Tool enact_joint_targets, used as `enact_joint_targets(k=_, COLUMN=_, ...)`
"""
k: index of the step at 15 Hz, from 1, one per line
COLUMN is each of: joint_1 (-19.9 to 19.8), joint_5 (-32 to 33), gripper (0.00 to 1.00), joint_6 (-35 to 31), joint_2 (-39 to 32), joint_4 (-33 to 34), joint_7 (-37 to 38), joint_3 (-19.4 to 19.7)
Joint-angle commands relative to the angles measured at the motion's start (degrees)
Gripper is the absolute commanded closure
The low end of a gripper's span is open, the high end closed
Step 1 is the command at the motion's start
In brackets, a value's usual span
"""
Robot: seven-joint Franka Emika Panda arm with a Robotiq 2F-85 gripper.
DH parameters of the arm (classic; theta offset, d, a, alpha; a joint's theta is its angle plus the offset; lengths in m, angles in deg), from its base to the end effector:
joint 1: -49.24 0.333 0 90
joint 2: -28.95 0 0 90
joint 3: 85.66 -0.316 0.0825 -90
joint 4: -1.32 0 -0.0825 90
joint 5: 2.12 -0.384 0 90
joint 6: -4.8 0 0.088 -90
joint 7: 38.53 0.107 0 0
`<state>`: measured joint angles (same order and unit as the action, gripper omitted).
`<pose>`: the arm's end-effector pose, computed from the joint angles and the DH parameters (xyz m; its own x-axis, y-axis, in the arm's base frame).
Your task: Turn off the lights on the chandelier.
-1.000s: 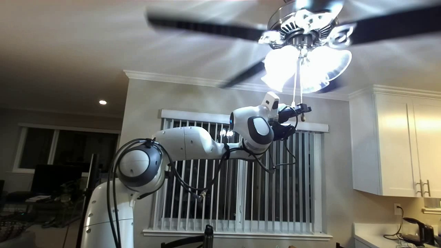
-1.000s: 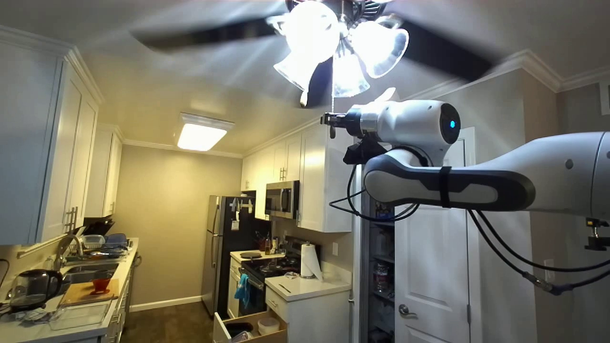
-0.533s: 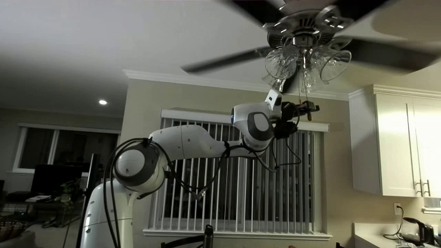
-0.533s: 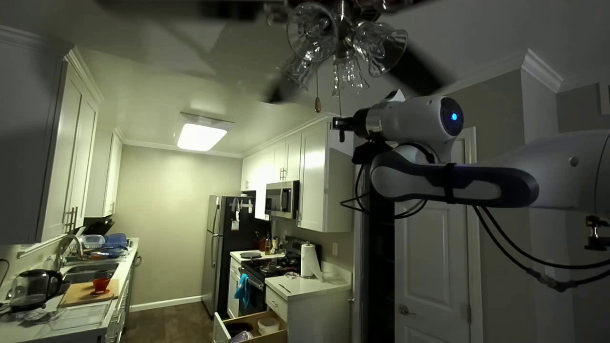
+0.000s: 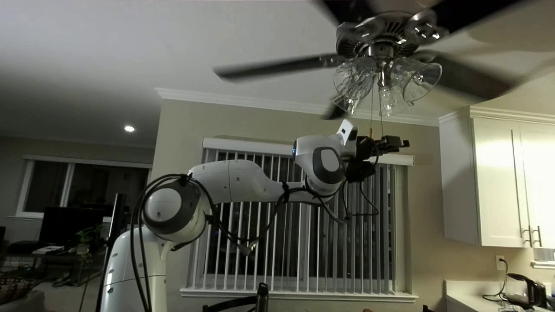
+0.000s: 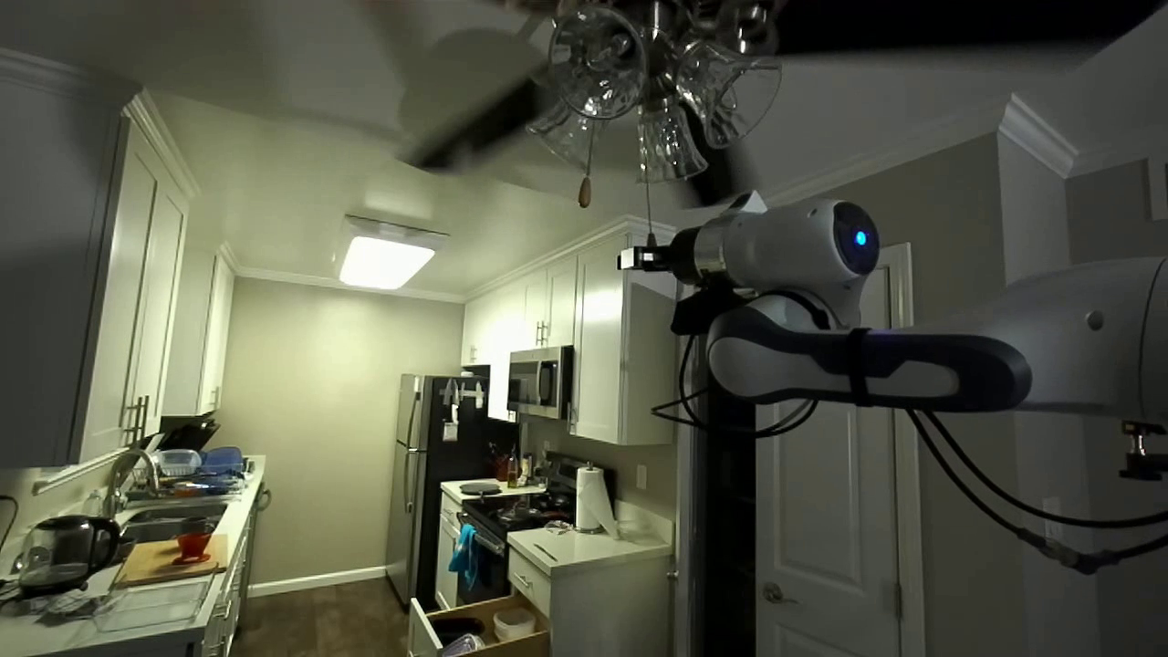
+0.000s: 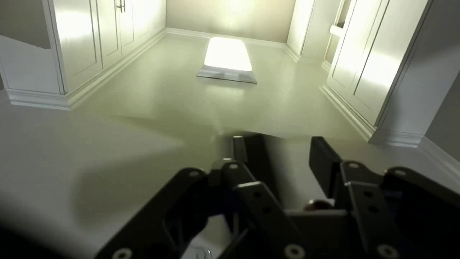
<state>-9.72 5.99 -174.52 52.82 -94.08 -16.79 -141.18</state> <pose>0.4824 0.1522 0.8636 -0.1247 0.1122 0.9858 -0.0706 -0.9921 0.1040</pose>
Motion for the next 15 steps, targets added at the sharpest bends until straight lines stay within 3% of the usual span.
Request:
enact_joint_targets(k=1, joint_1=1.84, joint_5=-0.41, gripper=0.18, joint_6=4.06, joint_2=1.49, joint_4=-2.80, joint_7=-2.23, joint_3=1.71)
enact_joint_targets(k=3, joint_1=2.71, joint_5=0.48, gripper=0.05, joint_6=6.93, joint_2=1.76, joint_4=-3.86, joint_7=-2.63, joint_3=2.28)
enact_joint_targets(k=5, joint_1=3.63, joint_5=1.13, gripper=0.00, joint_6=9.06, joint_2=1.81, joint_4=-4.37, joint_7=-2.49, joint_3=2.80)
enact_joint_targets(k=15, joint_1=4.67, joint_5=3.40, gripper=0.00, joint_6=9.99, joint_2=0.98, joint_4=-4.17, joint_7=-0.45, joint_3=2.87)
